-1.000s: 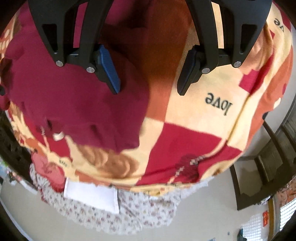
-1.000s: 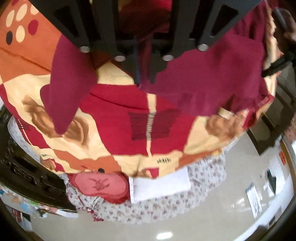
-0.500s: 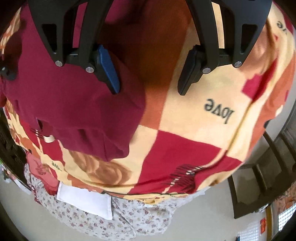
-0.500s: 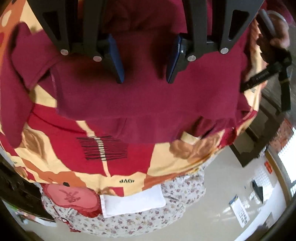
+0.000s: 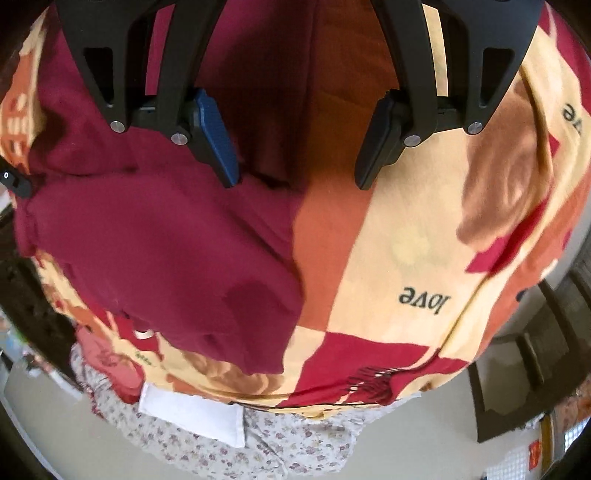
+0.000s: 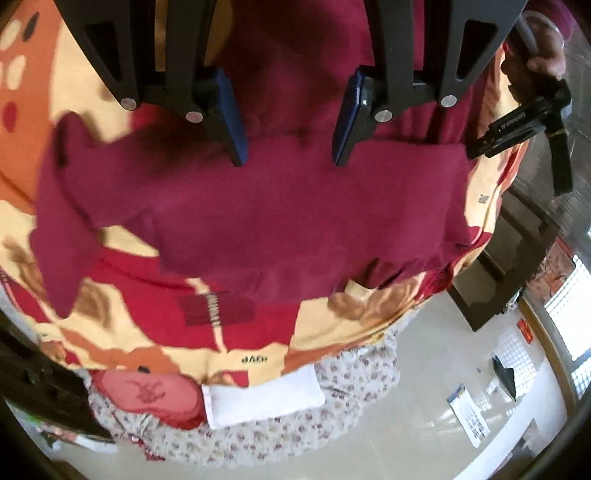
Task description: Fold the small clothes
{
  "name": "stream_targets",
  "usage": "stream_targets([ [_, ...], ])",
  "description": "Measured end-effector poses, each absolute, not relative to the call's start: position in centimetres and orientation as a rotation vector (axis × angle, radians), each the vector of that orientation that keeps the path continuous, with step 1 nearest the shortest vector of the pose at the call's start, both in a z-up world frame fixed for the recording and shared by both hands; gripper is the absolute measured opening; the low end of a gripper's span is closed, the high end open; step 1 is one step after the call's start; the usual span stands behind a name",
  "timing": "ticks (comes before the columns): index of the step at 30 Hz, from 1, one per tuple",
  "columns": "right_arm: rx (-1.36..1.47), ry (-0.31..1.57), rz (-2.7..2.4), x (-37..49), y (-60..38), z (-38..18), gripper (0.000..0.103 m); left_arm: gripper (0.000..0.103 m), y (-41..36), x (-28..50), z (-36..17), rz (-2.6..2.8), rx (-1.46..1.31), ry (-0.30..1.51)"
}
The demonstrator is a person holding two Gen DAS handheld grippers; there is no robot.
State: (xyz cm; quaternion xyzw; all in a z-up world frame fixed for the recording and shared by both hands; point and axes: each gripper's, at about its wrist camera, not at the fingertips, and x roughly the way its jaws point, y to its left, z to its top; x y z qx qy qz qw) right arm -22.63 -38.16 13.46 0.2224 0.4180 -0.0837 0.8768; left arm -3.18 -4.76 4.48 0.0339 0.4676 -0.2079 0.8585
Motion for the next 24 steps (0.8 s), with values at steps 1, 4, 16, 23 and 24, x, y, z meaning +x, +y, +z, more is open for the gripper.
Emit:
stream_targets([
  [1,0.485,0.859,-0.140,-23.0,-37.9,13.9,0.046,0.066,-4.7,-3.1,4.3,-0.438,0.074,0.997],
  [4,0.517,0.840,-0.018,-22.1,-35.8,15.1,0.046,0.066,-3.9,-3.3,4.2,-0.433,0.058,1.018],
  [16,0.288,0.888,0.312,-3.5,-23.2,16.4,0.048,0.066,-2.4,-2.2,3.2,-0.465,-0.005,0.997],
  [23,0.126,1.052,0.398,4.7,-19.7,11.3,0.046,0.066,-4.4,-0.4,2.9,-0.488,0.062,0.928],
  [24,0.130,1.057,0.409,5.0,-19.7,10.8,0.022,0.066,-4.6,-0.3,2.9,-0.490,0.068,0.921],
])
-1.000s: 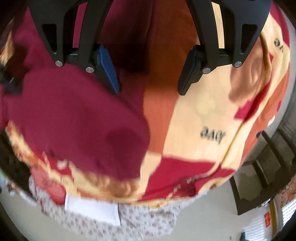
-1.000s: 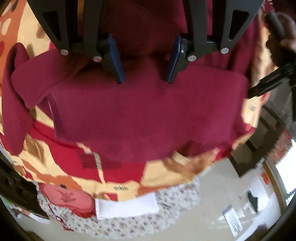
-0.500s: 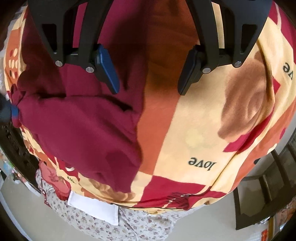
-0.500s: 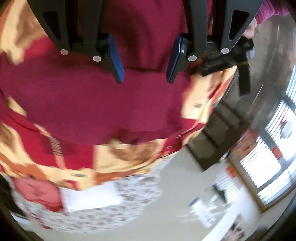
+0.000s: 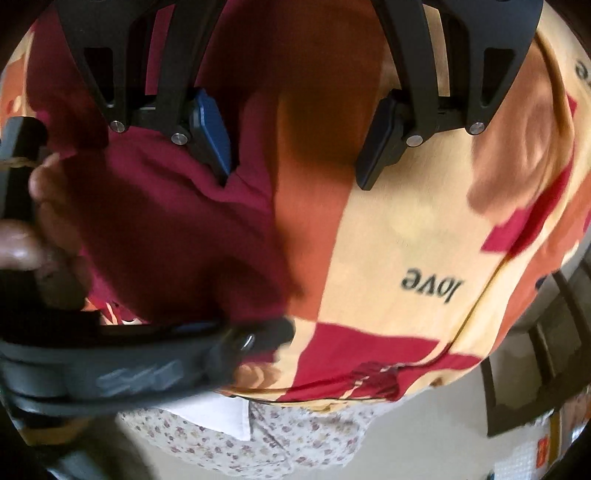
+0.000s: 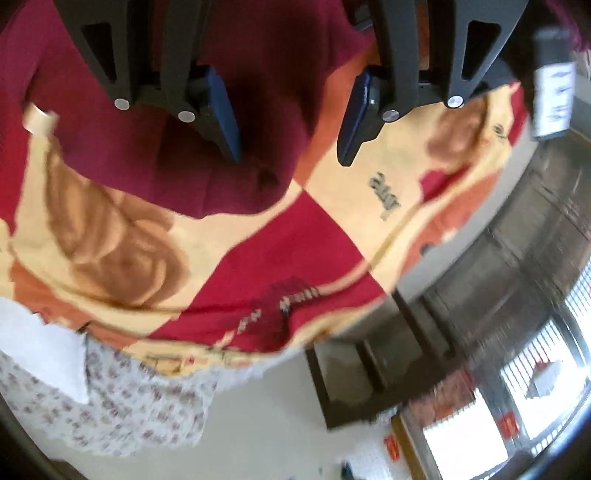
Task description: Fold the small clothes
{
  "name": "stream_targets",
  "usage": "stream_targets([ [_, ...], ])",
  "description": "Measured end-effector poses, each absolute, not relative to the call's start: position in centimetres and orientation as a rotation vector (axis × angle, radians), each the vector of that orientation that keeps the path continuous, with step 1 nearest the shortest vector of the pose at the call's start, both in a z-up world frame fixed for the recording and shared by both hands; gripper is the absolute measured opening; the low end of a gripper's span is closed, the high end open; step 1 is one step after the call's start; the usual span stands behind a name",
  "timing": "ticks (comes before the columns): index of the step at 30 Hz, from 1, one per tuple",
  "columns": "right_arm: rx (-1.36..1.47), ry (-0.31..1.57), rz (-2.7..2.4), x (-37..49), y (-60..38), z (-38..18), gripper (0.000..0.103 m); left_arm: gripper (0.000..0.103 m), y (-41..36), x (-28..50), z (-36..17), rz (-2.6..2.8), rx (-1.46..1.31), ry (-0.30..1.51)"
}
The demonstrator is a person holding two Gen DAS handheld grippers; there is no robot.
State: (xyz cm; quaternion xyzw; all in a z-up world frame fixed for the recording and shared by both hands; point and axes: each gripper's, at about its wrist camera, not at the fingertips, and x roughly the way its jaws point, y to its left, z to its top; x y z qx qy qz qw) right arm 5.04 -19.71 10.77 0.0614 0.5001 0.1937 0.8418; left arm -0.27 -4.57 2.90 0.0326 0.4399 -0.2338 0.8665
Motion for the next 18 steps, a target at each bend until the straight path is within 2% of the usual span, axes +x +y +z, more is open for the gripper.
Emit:
stream_targets([
  [1,0.141,1.057,0.409,5.4,-20.0,10.3,0.012,0.065,-4.8,-0.2,2.9,-0.496,0.078,0.912],
  [3,0.228,1.042,0.436,5.6,-20.7,10.2,0.008,0.036,-5.1,0.0,2.9,-0.557,0.072,0.917],
  [4,0.271,1.020,0.460,5.6,-21.0,10.5,0.008,0.012,-4.9,0.2,3.0,-0.598,0.045,0.939],
  [10,0.385,0.901,0.579,7.7,-19.7,12.9,0.007,0.011,-1.0,0.7,5.6,-0.566,0.028,0.899],
  [16,0.406,0.949,0.472,9.1,-18.4,9.9,0.008,0.011,-0.1,1.2,4.4,-0.533,0.029,0.976],
  [17,0.404,0.950,0.467,8.6,-18.6,10.4,0.015,0.011,0.0,1.1,4.4,-0.535,0.018,0.976],
  [18,0.383,0.929,0.467,7.2,-19.2,11.5,0.033,0.012,0.1,1.0,4.6,-0.536,0.014,0.974],
])
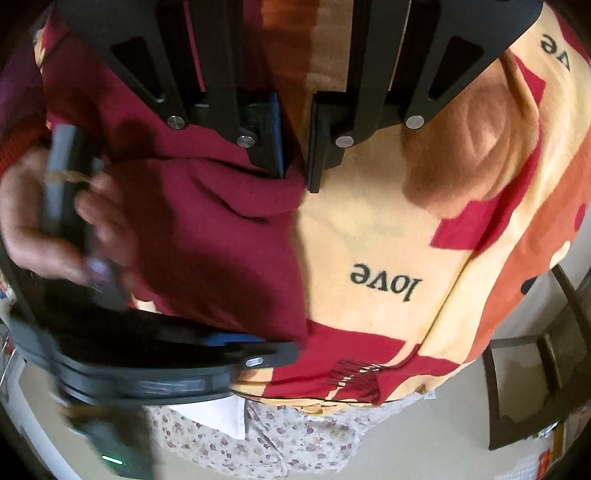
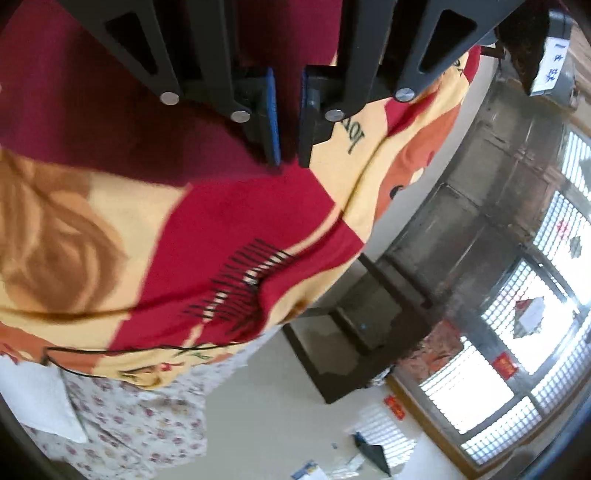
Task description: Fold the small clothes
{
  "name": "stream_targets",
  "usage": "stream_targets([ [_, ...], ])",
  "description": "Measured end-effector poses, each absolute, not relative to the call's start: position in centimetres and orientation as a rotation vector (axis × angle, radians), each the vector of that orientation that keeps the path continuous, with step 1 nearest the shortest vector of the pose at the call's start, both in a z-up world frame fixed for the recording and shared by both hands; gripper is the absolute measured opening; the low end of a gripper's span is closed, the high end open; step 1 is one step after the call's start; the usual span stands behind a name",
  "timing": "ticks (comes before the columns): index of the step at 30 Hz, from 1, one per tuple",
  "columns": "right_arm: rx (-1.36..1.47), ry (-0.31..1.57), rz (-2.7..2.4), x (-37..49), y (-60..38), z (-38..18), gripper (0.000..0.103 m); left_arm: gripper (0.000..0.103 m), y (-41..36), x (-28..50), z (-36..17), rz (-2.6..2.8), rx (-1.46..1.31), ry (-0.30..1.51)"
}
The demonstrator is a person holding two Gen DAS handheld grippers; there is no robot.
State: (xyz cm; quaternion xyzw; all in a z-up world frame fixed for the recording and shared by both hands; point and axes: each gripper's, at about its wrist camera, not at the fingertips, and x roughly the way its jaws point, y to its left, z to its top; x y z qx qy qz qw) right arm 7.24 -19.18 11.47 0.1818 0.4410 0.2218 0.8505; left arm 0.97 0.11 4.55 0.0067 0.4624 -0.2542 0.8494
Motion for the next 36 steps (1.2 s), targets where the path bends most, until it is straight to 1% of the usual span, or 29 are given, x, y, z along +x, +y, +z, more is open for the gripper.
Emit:
stream_targets([
  [1,0.364,0.912,0.467,6.0,-19.8,12.2,0.050,0.012,0.3,0.8,4.9,-0.536,0.013,0.968],
  [4,0.296,0.876,0.426,0.5,-22.6,15.1,0.052,0.020,0.7,-0.5,5.8,-0.530,0.059,0.936],
  [7,0.282,0.862,0.294,-5.2,-26.9,15.9,0.052,0.021,1.0,-1.8,6.9,-0.507,0.114,0.889],
  [10,0.213,0.899,0.123,-9.4,-30.1,14.3,0.052,0.023,0.4,-2.6,8.1,-0.533,0.109,0.849],
  [12,0.204,0.964,0.024,-11.1,-32.0,12.5,0.051,0.038,-0.5,-2.8,8.4,-0.553,0.103,0.836],
  [13,0.232,0.991,-0.020,-11.8,-33.2,11.6,0.051,0.051,-1.3,-3.1,8.6,-0.571,0.093,0.831],
  [14,0.276,1.008,-0.058,-12.4,-34.4,10.6,0.052,0.061,-1.8,-2.5,8.5,-0.580,0.086,0.829],
  [16,0.365,1.009,-0.055,-12.7,-36.1,9.0,0.052,0.067,-3.7,-2.6,7.9,-0.625,0.066,0.832],
  [18,0.406,0.985,-0.049,-13.1,-36.6,9.7,0.051,0.067,-5.7,-2.2,6.9,-0.639,0.087,0.872],
  [20,0.437,0.959,-0.034,-13.8,-37.2,11.1,0.051,0.067,-8.1,-1.6,4.8,-0.623,0.175,0.950],
  [22,0.404,0.910,-0.083,-14.3,-38.4,12.9,0.051,0.067,-9.0,-1.8,4.3,-0.597,0.236,0.947],
  [24,0.347,0.900,-0.181,-15.4,-40.8,14.1,0.051,0.067,-9.2,-2.3,5.0,-0.597,0.244,0.925],
  [26,0.300,0.918,-0.277,-15.9,-43.1,14.3,0.051,0.067,-9.0,-2.5,6.0,-0.603,0.199,0.913],
  [28,0.285,0.986,-0.341,-15.7,-46.3,13.2,0.051,0.067,-9.0,-2.5,6.7,-0.603,0.154,0.917],
  [30,0.313,1.082,-0.373,-15.6,-49.3,11.1,0.052,0.067,-9.2,-2.4,6.9,-0.605,0.137,0.923],
  [32,0.407,1.078,-0.335,-16.9,-51.3,11.1,0.053,0.067,-9.7,-2.4,7.0,-0.598,0.155,0.935],
  [33,0.384,1.093,-0.387,-17.7,-51.7,11.6,0.053,0.067,-10.0,-2.3,7.2,-0.595,0.170,0.936],
  [36,0.197,1.101,-0.499,-21.2,-51.8,12.7,0.053,0.067,-10.6,-2.8,7.5,-0.631,0.171,0.917],
])
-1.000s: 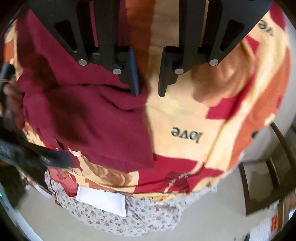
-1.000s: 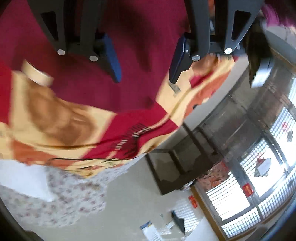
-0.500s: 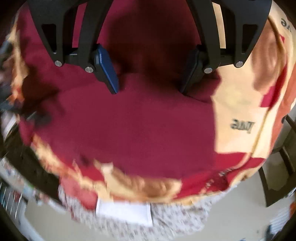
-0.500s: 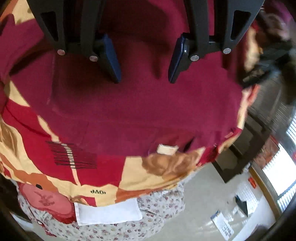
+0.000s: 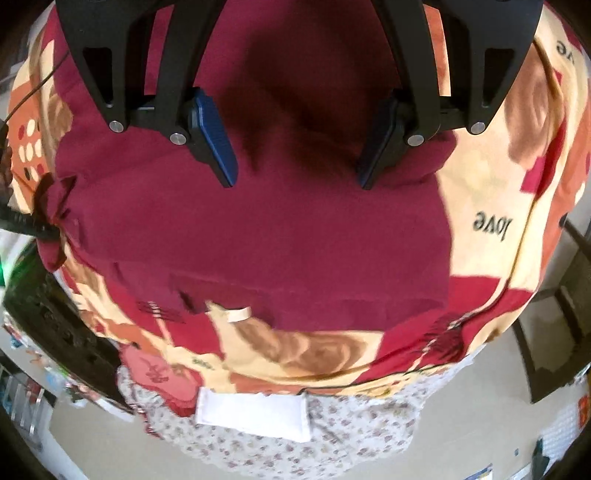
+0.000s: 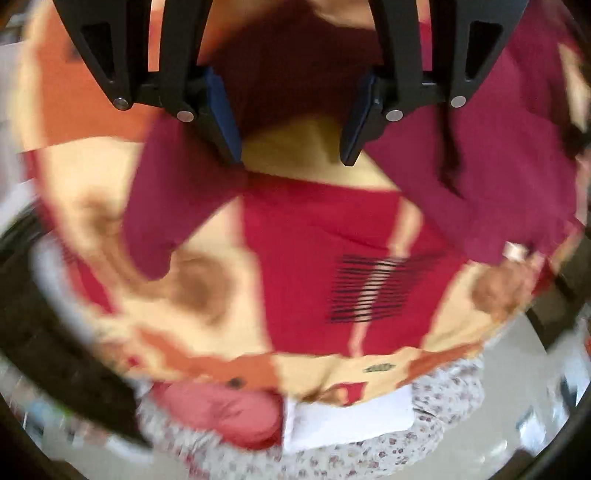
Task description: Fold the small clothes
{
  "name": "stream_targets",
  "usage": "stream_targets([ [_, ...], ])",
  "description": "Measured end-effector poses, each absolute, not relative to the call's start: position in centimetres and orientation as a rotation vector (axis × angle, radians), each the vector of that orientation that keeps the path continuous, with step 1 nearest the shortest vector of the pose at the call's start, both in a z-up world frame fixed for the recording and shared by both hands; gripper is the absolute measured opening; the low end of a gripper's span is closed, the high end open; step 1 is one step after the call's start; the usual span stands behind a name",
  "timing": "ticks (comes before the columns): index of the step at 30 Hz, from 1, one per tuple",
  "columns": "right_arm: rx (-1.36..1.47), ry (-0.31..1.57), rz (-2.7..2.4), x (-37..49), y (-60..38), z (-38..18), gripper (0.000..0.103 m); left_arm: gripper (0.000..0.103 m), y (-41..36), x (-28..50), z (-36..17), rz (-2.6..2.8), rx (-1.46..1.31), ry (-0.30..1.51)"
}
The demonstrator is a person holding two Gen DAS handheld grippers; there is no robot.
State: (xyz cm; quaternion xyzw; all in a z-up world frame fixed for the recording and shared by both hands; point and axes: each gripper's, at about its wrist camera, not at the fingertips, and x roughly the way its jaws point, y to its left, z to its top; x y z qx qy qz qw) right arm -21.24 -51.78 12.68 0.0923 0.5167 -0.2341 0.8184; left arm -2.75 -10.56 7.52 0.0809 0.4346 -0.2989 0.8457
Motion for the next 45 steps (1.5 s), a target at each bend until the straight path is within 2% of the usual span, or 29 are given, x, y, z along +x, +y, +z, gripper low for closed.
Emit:
stream_targets([
  [4,0.258,1.228,-0.645,-27.8,-55.2,10.4,0.053,0.067,-12.5,-3.7,8.2,-0.694,0.178,0.913],
  [10,0.480,1.029,-0.650,-34.5,-56.8,13.9,0.053,0.067,-15.6,-5.7,9.3,-0.771,0.221,0.871],
  [15,0.624,0.858,-0.563,-33.4,-57.6,15.9,0.053,0.067,-18.9,-7.4,9.0,-0.846,0.218,0.905],
  [18,0.581,0.845,-0.536,-30.7,-57.0,16.2,0.053,0.067,-20.6,-8.8,8.7,-0.872,0.246,0.920],
  [22,0.660,0.875,-0.446,-27.9,-58.7,12.6,0.053,0.067,-21.5,-10.1,8.4,-0.877,0.290,0.921],
  [25,0.629,0.965,-0.636,-30.9,-60.0,10.9,0.053,0.067,-21.1,-10.3,8.3,-0.869,0.302,0.910],
  [29,0.749,0.882,-0.659,-37.1,-61.3,11.1,0.053,0.067,-20.4,-9.4,7.6,-0.842,0.250,0.943],
  [34,0.910,0.753,-0.608,-37.0,-62.3,11.5,0.054,0.067,-20.5,-9.3,7.2,-0.849,0.194,0.992],
  [35,0.946,0.729,-0.608,-36.4,-62.7,11.4,0.054,0.067,-20.4,-9.5,7.4,-0.851,0.201,0.980],
  [37,0.973,0.749,-0.640,-34.7,-63.7,10.7,0.067,0.067,-20.1,-9.9,7.7,-0.849,0.224,0.957],
  [41,1.099,0.861,-0.676,-32.2,-65.8,7.0,0.068,0.067,-19.1,-9.8,8.1,-0.819,0.264,0.927],
  [45,1.207,0.748,-0.691,-32.5,-67.1,5.5,0.068,0.067,-17.4,-8.8,8.1,-0.774,0.243,0.939],
])
